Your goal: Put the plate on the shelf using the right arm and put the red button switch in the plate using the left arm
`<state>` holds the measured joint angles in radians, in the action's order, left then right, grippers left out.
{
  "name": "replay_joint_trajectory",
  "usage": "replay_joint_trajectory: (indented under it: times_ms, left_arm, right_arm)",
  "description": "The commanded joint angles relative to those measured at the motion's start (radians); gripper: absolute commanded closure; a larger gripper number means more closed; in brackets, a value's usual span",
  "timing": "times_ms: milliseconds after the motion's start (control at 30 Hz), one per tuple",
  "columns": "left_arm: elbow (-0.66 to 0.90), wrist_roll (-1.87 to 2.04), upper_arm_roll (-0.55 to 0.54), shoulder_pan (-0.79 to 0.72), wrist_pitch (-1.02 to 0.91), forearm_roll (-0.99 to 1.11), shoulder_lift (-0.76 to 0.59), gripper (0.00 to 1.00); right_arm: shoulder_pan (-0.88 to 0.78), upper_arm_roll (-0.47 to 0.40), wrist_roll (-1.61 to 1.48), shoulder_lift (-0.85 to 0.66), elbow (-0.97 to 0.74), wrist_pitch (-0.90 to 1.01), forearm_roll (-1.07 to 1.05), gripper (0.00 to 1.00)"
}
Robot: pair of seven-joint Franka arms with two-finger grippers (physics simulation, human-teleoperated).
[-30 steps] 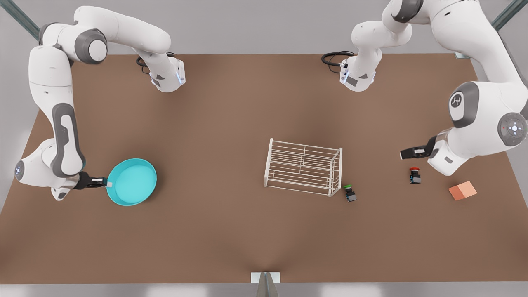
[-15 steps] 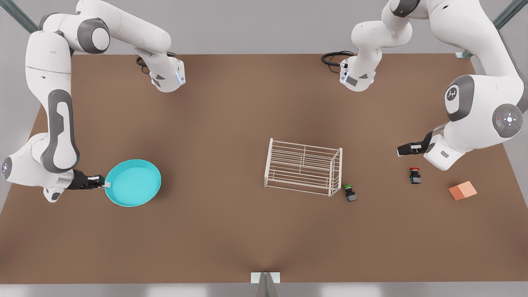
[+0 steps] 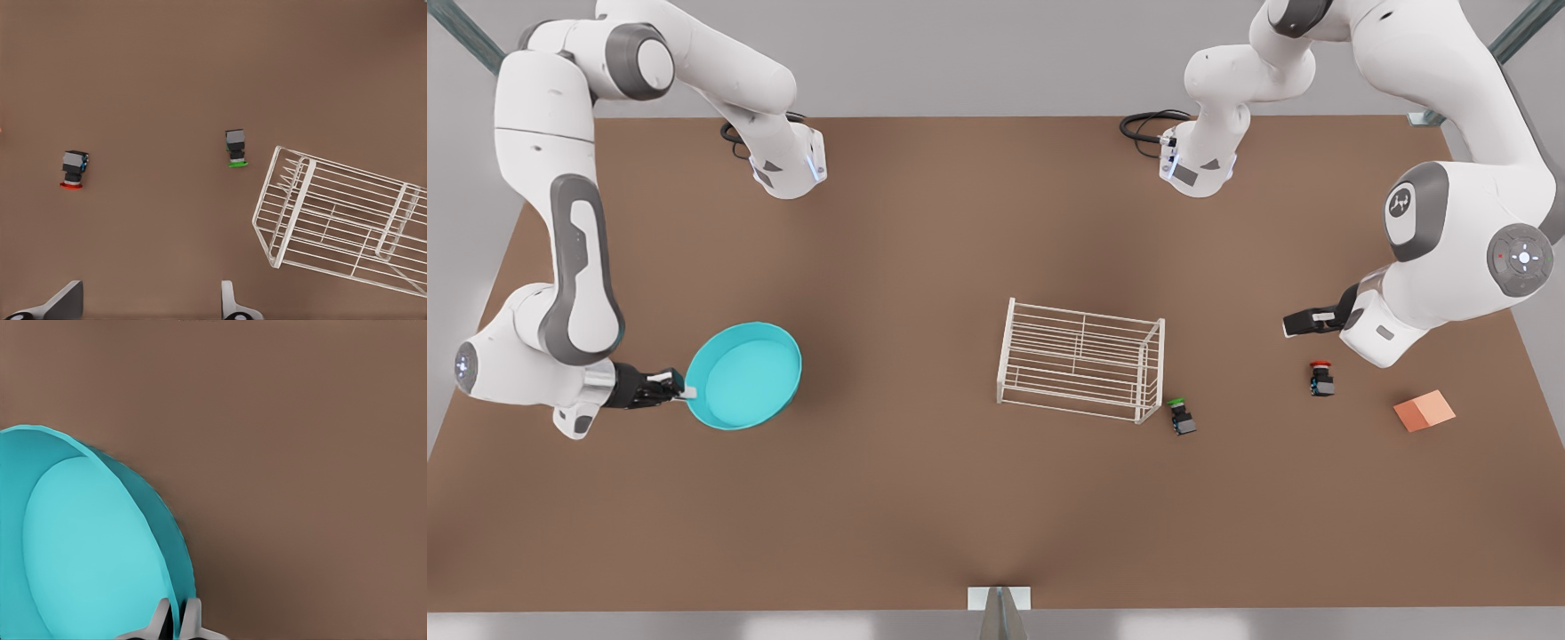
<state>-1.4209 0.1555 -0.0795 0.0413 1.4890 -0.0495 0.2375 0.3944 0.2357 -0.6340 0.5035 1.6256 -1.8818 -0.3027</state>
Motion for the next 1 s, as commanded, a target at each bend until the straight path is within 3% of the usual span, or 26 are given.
replay_joint_trajectory:
  times_ms: [0,67,200,400,467,533,600,667,800,900,967]
  left_arm:
    - [0.0,0.003,0.0,0.0,-0.003,0.0,-0.001,0.0]
    - [0.0,0.003,0.001,0.0,-0.001,0.002,0.0,0.0]
    - [0.002,0.001,0.001,0.0,-0.001,0.002,0.002,0.0]
    - [-0.052,0.026,0.003,0.0,0.022,0.003,-0.014,0.0]
    - [-0.182,0.051,0.003,-0.005,0.183,0.091,-0.007,0.0]
    - [-0.288,0.246,0.03,0.034,0.206,0.102,-0.029,0.0]
    - [-0.358,0.032,0.049,0.06,0.263,0.103,-0.049,0.0]
    - [-0.484,-0.234,0.076,0.147,0.49,0.1,-0.035,0.0]
    - [-0.492,-0.246,0.079,0.167,0.577,0.111,0.052,0.0]
    - [-0.444,-0.319,0.072,0.161,0.727,0.229,0.167,0.0]
    - [-0.428,-0.488,0.07,0.212,0.823,0.129,0.226,0.0]
  right_arm:
    - [-0.02,0.01,0.013,-0.005,-0.001,0.03,0.002,0.77]
    - [-0.06,0.025,0.013,-0.013,-0.001,0.032,0.002,0.77]
    - [-0.078,0.143,0.082,-0.014,-0.016,0.032,0.004,0.77]
    - [-0.238,0.145,0.295,-0.017,-0.116,0.089,-0.018,0.77]
    - [-0.305,0.146,0.396,-0.016,-0.151,0.084,-0.033,0.77]
    - [-0.377,0.142,0.493,-0.003,-0.182,0.069,-0.032,0.77]
    - [-0.431,0.14,0.576,0.029,-0.227,0.061,-0.029,0.77]
    - [-0.473,0.139,0.652,0.047,-0.23,0.007,-0.029,0.77]
    - [-0.552,0.137,0.793,0.095,-0.266,-0.068,-0.03,0.77]
    - [-0.611,0.136,0.898,0.127,-0.305,-0.112,-0.035,0.77]
    - [-0.644,0.136,0.945,0.148,-0.326,-0.146,-0.035,0.77]
